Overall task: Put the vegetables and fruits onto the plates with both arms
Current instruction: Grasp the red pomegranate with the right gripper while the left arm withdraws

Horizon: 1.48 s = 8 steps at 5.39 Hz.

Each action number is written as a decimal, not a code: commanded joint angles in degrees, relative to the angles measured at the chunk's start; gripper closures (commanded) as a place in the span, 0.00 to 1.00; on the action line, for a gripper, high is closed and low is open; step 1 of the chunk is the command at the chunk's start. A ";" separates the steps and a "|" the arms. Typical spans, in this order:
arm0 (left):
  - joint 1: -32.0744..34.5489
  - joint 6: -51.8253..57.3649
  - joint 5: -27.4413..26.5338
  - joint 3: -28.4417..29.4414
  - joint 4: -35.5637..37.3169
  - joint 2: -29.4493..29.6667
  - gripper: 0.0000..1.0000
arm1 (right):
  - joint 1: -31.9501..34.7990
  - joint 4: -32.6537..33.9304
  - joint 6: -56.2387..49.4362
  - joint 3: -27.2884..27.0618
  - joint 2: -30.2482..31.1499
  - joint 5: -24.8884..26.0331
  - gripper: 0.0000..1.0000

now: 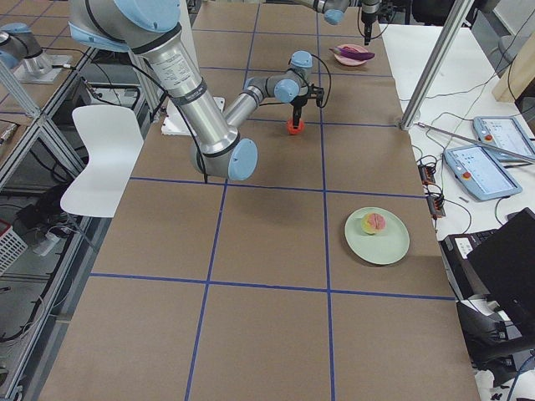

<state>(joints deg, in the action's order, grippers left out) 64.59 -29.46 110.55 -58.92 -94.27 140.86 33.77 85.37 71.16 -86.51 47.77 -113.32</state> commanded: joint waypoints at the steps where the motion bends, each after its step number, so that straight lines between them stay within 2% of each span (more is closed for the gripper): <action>1: 0.10 0.02 0.10 -2.95 2.14 -1.03 0.00 | -0.46 -0.12 -0.14 0.81 -0.13 0.12 0.00; 3: 1.50 0.02 1.58 -4.00 3.72 -1.03 0.00 | -1.07 -0.29 -0.15 1.77 -0.22 0.73 0.00; 5: 2.38 2.38 2.56 -10.93 9.17 -3.91 0.00 | -1.34 -3.79 -0.15 4.49 -0.49 0.82 0.00; 6: 2.38 2.39 2.56 -11.04 9.19 -3.93 0.00 | -1.34 -3.90 -0.15 4.50 -0.40 0.82 0.02; 7: 3.08 2.48 2.74 -12.70 10.67 -4.02 0.00 | -1.25 -5.55 0.12 4.33 -0.49 0.82 0.61; 8: 3.96 6.57 2.74 -16.98 13.29 -6.11 0.00 | -1.08 -7.66 1.42 3.28 -0.40 0.65 1.00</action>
<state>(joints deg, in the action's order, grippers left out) 67.81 -25.59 113.25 -72.68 -83.04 136.17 32.56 79.51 71.67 -82.51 47.33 -112.56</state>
